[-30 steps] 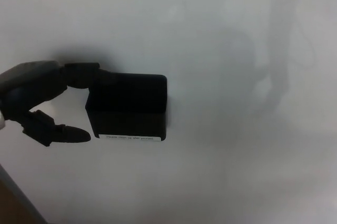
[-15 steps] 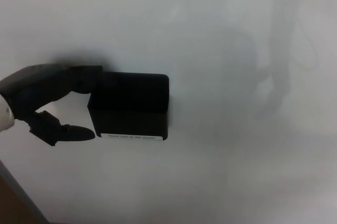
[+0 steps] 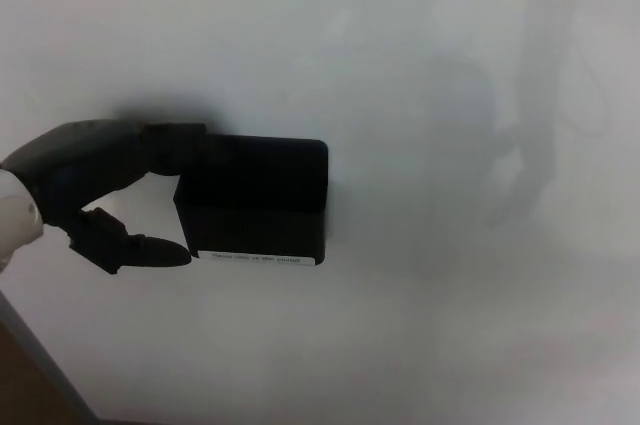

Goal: A magnetic marker holder is on the left hand side of the white board, the robot put the index and middle finger into the opening of the container and pull off the magnetic holder and hand it to a human on the left hand side.

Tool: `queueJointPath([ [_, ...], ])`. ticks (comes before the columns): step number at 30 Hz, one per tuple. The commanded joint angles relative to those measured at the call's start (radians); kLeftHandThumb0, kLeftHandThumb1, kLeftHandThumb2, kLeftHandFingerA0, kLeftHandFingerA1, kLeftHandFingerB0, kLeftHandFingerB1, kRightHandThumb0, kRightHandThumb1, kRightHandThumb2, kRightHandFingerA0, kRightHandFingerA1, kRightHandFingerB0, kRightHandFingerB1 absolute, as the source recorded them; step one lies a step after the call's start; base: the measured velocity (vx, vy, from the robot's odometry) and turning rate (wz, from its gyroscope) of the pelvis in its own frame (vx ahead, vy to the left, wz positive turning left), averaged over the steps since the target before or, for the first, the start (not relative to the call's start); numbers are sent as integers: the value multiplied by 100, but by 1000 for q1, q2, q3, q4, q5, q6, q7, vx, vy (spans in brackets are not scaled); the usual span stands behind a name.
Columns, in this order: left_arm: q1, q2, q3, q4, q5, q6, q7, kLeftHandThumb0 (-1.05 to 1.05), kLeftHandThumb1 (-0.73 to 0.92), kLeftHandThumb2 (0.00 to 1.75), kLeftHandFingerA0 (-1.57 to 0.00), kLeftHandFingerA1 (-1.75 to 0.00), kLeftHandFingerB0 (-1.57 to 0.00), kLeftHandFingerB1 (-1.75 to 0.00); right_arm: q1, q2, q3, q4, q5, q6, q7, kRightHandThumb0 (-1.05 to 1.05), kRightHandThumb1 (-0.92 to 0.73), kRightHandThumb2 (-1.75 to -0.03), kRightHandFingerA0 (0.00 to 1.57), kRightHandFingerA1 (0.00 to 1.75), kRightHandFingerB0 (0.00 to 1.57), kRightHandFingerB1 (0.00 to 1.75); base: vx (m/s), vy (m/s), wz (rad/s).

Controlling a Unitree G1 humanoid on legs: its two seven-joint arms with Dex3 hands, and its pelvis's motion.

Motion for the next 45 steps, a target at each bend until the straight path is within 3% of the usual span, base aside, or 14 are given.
queueJointPath([
  [1,-16,-14,-8,-20,10,30,-7,-72,47,78,-27,-42,-23,-39,-12,-14,2,4,-2,-8,-7,-51,-71,-61,67,49,42,38,0,0,0],
  [6,-18,-13,0,-39,-7,39,-21,-71,47,78,-27,-42,-23,-39,-16,-15,4,12,-6,-12,-19,-49,-70,-61,67,49,42,39,0,0,0],
  [7,-23,-7,3,-47,-8,49,-33,-68,57,58,-31,-32,-25,-29,-17,-16,5,10,-8,-10,-19,-50,-68,-61,66,49,41,39,0,0,0],
  [14,-36,6,15,-77,-1,46,-39,-70,57,58,-35,-34,-27,-30,-24,-21,4,12,-10,-7,-26,-49,-69,-61,67,49,42,39,0,0,0],
  [15,-45,7,15,-86,2,43,-42,-73,47,80,-30,-44,-23,-39,-23,-18,1,13,-4,-4,-20,-50,-69,-61,68,49,43,38,0,0,0],
  [35,-44,-7,-17,-97,36,53,-43,-74,48,81,-34,-45,-25,-41,-32,-21,15,13,-34,-15,-52,-47,-68,-60,70,50,45,40,0,0,0],
  [36,-47,-10,-19,-86,36,58,-43,-73,47,80,-33,-45,-25,-40,-34,-21,13,13,-30,-18,-48,-52,-55,-85,64,62,40,52,0,0,0],
  [37,-48,-12,-20,-80,36,61,-43,-73,47,80,-33,-45,-25,-40,-35,-20,11,13,-26,-21,-44,-52,-55,-85,64,62,40,52,0,0,0],
  [38,-52,-12,-26,-69,46,64,-40,-75,48,81,-33,-44,-24,-40,-37,-19,10,14,-22,-24,-40,-47,-68,-60,70,50,45,40,0,0,0],
  [42,-57,-13,-33,-41,56,51,-32,-73,48,80,-33,-45,-24,-40,-38,-18,10,12,-20,-22,-39,-47,-68,-60,70,50,44,40,0,0,0],
  [43,-60,-14,-38,-35,62,51,-32,-70,58,59,-38,-34,-28,-30,-39,-19,10,12,-20,-22,-38,-46,-66,-59,69,50,44,40,0,0,0],
  [45,-64,-14,-46,-30,73,53,-32,-70,58,59,-38,-34,-28,-30,-41,-21,10,12,-20,-21,-38,-46,-66,-59,69,50,44,40,0,0,0],
])
